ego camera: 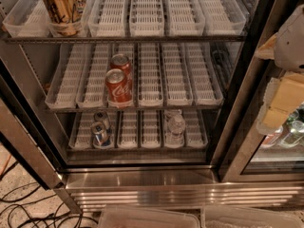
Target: Pick redbull can from bottom shelf of fridge
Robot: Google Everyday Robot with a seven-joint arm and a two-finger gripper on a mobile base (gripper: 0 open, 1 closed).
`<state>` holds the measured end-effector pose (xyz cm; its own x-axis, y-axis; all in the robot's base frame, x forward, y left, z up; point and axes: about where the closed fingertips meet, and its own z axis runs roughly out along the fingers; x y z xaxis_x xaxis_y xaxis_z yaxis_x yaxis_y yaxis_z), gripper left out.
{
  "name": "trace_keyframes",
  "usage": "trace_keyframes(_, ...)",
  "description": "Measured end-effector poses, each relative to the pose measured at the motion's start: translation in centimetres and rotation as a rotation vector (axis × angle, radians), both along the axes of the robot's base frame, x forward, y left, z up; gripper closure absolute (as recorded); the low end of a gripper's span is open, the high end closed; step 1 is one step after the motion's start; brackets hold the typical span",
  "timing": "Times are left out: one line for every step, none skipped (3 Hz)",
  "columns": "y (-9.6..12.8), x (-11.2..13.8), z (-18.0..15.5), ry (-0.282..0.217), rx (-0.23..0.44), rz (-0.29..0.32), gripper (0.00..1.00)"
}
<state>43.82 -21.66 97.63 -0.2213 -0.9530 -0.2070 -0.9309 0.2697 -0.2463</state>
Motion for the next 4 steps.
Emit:
trace_keyframes(0.0, 0.1, -0.1, -0.003, 0.002, -0.001, 0.00)
trace_keyframes(0.4, -0.1, -1.2, -0.006, 0.019, -0.003, 0.00)
trace_keyframes(1.9, -0.9, -3.9, 0.002, 0.067, 0.018, 0.00)
trace_keyframes(4.2, -1.7, -8.4, 0.024, 0.109, 0.041, 0.00)
